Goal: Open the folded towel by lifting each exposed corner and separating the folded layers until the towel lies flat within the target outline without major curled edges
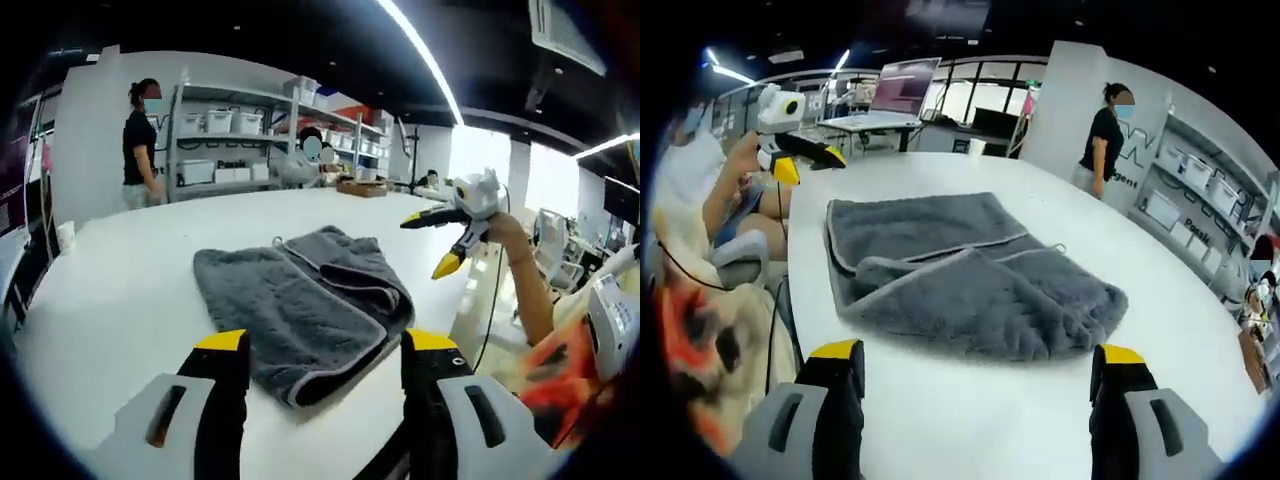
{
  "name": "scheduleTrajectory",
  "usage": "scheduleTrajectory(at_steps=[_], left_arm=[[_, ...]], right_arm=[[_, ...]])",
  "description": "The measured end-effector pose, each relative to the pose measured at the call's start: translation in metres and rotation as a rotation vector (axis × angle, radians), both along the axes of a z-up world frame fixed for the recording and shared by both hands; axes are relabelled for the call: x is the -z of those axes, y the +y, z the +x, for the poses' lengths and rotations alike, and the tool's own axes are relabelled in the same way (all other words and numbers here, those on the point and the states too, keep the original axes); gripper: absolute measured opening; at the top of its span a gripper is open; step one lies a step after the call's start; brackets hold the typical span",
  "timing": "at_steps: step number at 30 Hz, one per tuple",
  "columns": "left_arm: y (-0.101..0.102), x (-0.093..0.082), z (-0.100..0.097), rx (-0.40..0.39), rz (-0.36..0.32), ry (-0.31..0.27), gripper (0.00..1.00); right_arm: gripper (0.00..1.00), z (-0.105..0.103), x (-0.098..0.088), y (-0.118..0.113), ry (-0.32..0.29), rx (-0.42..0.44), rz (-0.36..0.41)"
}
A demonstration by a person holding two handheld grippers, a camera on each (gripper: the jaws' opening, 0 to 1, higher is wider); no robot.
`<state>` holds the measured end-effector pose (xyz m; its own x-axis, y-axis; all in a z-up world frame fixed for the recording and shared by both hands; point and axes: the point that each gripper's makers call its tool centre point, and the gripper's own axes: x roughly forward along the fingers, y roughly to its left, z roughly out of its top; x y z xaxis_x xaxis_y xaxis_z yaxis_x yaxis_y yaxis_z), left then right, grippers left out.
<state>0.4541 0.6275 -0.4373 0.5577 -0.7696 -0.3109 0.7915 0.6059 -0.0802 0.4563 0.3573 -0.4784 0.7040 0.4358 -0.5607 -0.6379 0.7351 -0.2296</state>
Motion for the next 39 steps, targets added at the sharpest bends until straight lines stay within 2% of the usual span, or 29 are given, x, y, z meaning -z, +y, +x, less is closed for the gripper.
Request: scheduleTrajectory(at_steps=[2,4,11,24,31,35,39], left_arm=[[0.000,-0.002,0.007,-0.007,0.008,-0.018,0.77],[-0.003,-0.001,0.010,0.022,0.019,-0.027,0.85],[-0.005,0.004,0.020,0.033,0.005,-0.019,0.99],[-0.003,0.020,0.019,0.047,0.020,0.019,1.00],[0.001,0.025,0.016,0.048,0.024,0.031,0.99],[0.002,0.031,0.015,0.046,0.062,0.034,0.99],[0.001,0.030,0.013,0.055,0.053,0.036,0.99]], right_arm=[[0.94,0.000,0.001,0.001,0.003,-0.002,-0.002],[0.94,0.000,0.002,0.002,0.007,-0.003,-0.005],[0.94,0.000,0.005,0.005,0.014,-0.005,-0.012],[0.93,0.001,0.014,0.015,0.035,-0.020,-0.024],[0.87,0.002,0.012,0.023,0.022,-0.030,-0.013],[0.83,0.010,0.009,0.034,-0.001,-0.032,0.029],[0.76,0.020,0.000,0.047,-0.036,-0.033,0.102]])
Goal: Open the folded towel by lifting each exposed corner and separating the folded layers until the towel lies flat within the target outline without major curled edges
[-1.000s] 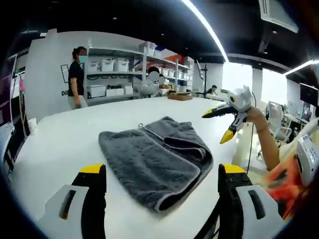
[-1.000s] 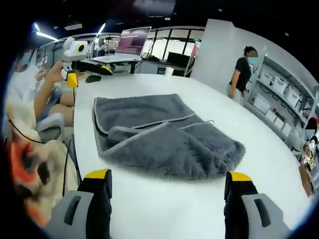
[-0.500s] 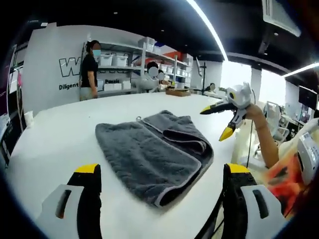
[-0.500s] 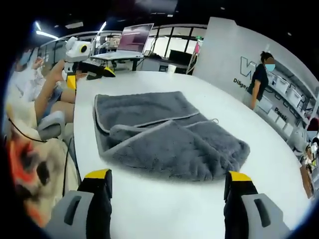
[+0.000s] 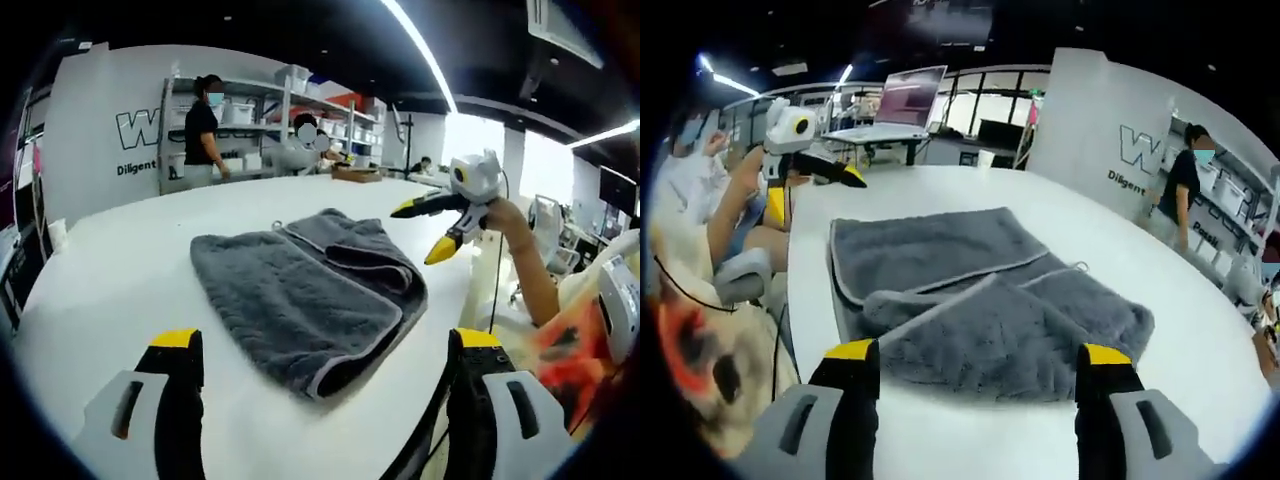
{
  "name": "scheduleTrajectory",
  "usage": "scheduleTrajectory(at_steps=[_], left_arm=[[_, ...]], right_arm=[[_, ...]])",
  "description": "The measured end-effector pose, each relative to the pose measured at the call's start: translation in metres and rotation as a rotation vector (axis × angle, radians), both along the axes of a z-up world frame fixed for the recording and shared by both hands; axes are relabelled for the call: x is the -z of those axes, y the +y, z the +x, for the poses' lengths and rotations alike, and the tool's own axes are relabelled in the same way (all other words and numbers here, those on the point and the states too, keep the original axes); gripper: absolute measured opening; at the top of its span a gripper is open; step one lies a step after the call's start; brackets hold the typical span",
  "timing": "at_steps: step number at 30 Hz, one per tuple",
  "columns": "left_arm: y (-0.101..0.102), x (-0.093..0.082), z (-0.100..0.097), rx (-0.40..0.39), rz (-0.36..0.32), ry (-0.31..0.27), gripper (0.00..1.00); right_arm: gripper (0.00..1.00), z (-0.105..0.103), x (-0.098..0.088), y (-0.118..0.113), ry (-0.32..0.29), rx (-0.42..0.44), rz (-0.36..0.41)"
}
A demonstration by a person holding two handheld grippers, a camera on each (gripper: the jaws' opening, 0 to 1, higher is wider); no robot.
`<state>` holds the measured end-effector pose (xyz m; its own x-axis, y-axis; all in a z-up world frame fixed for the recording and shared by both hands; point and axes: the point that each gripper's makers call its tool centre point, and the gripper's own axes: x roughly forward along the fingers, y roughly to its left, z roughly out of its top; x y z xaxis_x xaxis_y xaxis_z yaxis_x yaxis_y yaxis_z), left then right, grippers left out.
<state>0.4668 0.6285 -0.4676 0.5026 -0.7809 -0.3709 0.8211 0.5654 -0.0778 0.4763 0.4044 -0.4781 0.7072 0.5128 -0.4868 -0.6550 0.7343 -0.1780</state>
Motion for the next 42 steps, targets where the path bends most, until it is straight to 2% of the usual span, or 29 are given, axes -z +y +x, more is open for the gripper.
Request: scheduleTrajectory(at_steps=[6,9,12,15,18,23,27,31,33,35,38,42], left_arm=[[0.002,-0.001,0.000,-0.007,-0.006,0.002,0.99],[0.004,0.000,0.000,-0.011,-0.008,0.004,0.98],[0.004,0.001,0.000,-0.012,-0.010,0.010,0.98],[0.002,0.005,-0.002,-0.004,-0.001,0.016,0.98],[0.001,0.006,-0.003,0.003,0.001,0.021,0.98],[-0.001,0.008,-0.003,0.008,-0.001,0.028,0.98],[0.001,0.009,-0.003,0.003,-0.001,0.031,0.97],[0.004,0.008,-0.002,-0.006,-0.004,0.030,0.97],[0.004,0.007,-0.003,-0.007,-0.002,0.029,0.97],[0.004,0.007,-0.004,-0.006,0.000,0.027,0.96],[0.004,0.007,-0.005,-0.002,0.001,0.027,0.96],[0.005,0.007,-0.004,-0.004,0.000,0.029,0.96]], right_arm=[[0.63,0.016,-0.003,0.023,-0.011,-0.019,0.024],[0.55,0.027,-0.003,0.035,-0.024,-0.034,-0.021],[0.51,0.043,-0.004,0.044,-0.035,-0.026,-0.051],[0.48,0.054,0.001,0.046,-0.030,-0.012,-0.129],[0.43,0.062,0.008,0.051,-0.023,-0.011,-0.176],[0.38,0.070,0.033,0.050,0.051,-0.026,-0.272],[0.34,0.075,0.041,0.050,0.060,-0.022,-0.268],[0.14,0.072,0.044,0.051,0.053,-0.045,-0.268],[0.10,0.073,0.045,0.046,0.045,-0.035,-0.289],[0.06,0.072,0.043,0.043,0.043,-0.035,-0.271],[0.00,0.073,0.044,0.041,0.038,-0.031,-0.271],[0.00,0.072,0.039,0.037,0.013,-0.024,-0.257]])
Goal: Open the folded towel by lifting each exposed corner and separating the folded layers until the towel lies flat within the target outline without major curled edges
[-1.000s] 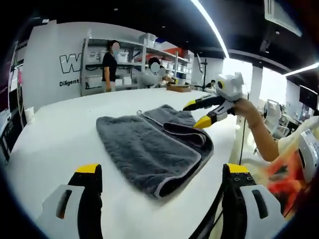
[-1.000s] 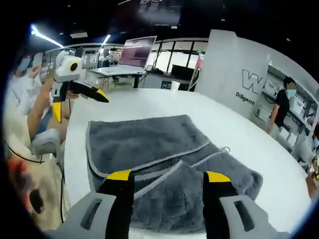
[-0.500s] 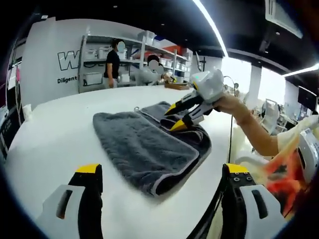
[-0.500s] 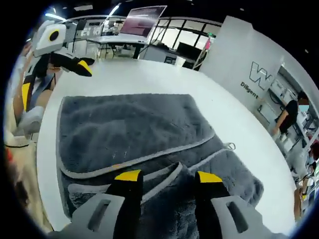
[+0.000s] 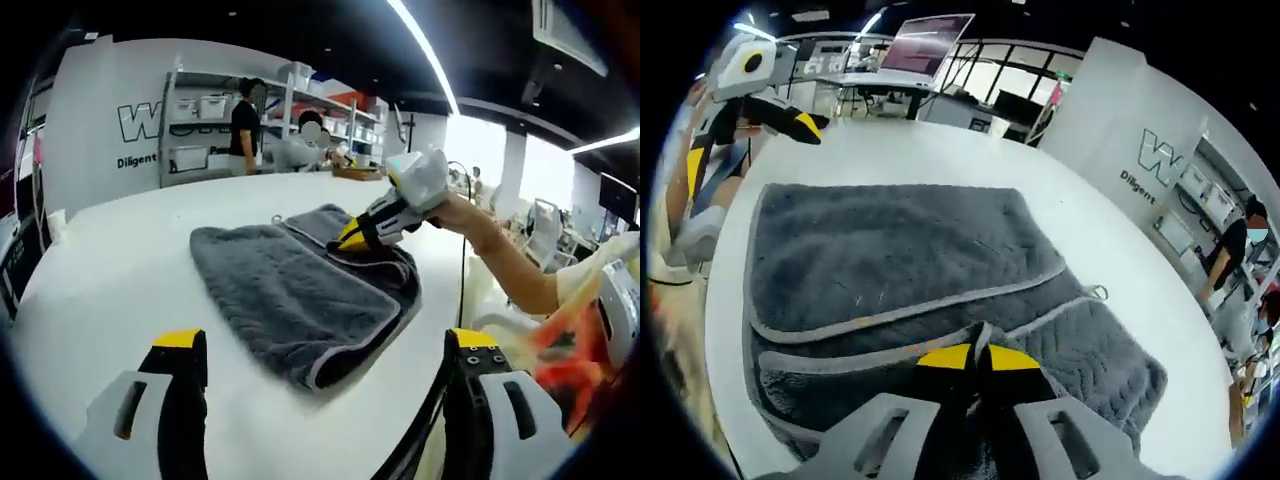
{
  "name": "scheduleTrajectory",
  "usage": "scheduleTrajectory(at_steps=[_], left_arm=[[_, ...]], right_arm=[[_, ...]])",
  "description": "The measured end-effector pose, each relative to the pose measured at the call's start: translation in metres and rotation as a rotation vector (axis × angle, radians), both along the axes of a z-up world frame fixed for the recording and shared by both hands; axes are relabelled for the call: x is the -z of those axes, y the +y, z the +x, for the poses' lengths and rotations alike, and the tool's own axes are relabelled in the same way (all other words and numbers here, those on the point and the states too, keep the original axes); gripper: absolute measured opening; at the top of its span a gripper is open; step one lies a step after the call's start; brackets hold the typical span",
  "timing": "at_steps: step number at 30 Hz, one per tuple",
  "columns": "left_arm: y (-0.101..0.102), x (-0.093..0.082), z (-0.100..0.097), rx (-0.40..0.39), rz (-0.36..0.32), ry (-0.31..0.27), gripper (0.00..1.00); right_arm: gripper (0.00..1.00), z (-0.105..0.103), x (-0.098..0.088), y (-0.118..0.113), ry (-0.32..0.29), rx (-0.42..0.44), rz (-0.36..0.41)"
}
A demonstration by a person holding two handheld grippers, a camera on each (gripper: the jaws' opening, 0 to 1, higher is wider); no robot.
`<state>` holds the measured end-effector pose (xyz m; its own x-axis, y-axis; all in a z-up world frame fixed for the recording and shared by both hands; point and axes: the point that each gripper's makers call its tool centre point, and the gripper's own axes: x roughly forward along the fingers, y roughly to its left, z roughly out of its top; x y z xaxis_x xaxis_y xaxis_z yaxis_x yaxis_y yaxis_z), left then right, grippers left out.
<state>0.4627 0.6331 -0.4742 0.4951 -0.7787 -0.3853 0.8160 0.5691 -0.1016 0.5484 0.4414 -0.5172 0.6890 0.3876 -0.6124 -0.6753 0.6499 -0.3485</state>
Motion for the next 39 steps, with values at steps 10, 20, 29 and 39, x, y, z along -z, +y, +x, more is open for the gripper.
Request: scheduleTrajectory(at_steps=[10,20,29,39], left_arm=[[0.004,-0.003,0.000,-0.011,-0.003,-0.007,0.95],[0.005,-0.005,-0.001,-0.014,-0.003,-0.010,0.95],[0.006,-0.008,-0.001,-0.018,-0.004,-0.015,0.94],[0.010,-0.012,-0.003,-0.027,-0.010,-0.022,0.94]], right_arm=[[0.00,-0.016,-0.029,-0.018,-0.106,0.024,0.073],[0.00,-0.046,-0.073,-0.046,-0.224,0.072,0.142],[0.00,-0.082,-0.073,-0.066,-0.237,0.082,0.139],[0.00,-0.116,-0.044,-0.084,-0.160,0.084,0.084]])
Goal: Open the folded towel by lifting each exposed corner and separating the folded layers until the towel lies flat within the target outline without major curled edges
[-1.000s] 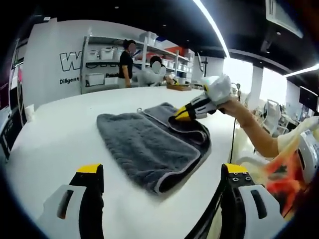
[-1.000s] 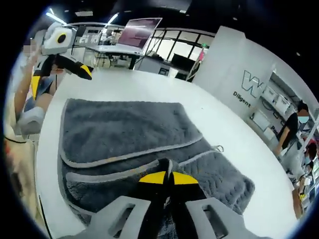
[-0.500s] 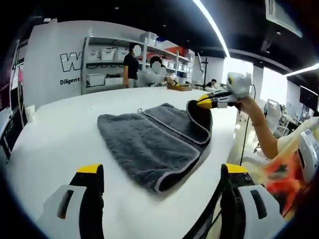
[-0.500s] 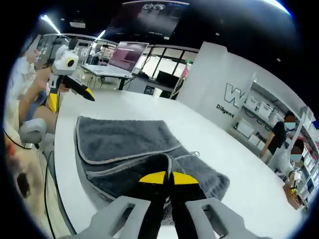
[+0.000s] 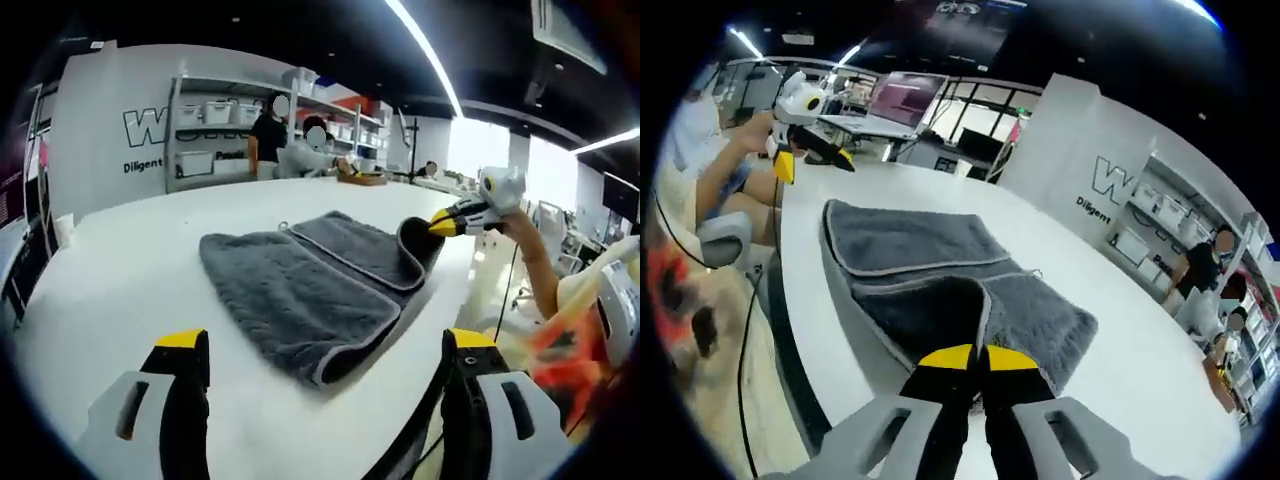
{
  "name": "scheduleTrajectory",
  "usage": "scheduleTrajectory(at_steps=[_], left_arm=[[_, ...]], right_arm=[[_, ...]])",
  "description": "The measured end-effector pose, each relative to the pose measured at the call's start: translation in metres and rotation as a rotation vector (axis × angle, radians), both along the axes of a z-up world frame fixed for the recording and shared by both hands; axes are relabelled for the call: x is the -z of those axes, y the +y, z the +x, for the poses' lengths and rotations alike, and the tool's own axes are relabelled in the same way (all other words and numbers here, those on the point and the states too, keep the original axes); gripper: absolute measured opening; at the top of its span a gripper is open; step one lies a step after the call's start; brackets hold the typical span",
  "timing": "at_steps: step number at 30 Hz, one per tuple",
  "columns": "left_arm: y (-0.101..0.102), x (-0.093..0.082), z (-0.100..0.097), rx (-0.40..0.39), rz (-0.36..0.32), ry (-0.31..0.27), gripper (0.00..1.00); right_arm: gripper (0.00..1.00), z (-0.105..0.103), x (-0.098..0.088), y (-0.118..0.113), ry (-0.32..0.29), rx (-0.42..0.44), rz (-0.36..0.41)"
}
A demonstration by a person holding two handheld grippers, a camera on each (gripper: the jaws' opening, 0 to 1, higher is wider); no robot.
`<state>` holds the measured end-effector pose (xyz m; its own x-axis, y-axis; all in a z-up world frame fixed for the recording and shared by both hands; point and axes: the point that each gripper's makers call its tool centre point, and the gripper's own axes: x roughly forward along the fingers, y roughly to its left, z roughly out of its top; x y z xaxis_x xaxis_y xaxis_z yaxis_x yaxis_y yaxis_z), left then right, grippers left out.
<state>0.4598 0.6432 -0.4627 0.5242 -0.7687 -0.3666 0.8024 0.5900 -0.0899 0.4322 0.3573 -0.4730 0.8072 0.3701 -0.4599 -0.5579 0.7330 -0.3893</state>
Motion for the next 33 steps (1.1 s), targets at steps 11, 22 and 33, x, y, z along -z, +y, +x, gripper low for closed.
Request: scheduleTrajectory(at_steps=[11,22,33], left_arm=[[0.003,-0.001,0.001,-0.009,-0.006,0.000,0.93],[0.001,0.002,0.000,-0.003,-0.002,0.007,0.93],[-0.001,0.004,-0.001,0.001,0.001,0.012,0.93]], right_arm=[[0.00,-0.032,0.028,-0.007,0.105,-0.026,-0.006],[0.00,-0.045,0.049,-0.030,0.175,0.017,0.016],[0.00,-0.039,0.061,-0.084,0.195,0.152,0.001]])
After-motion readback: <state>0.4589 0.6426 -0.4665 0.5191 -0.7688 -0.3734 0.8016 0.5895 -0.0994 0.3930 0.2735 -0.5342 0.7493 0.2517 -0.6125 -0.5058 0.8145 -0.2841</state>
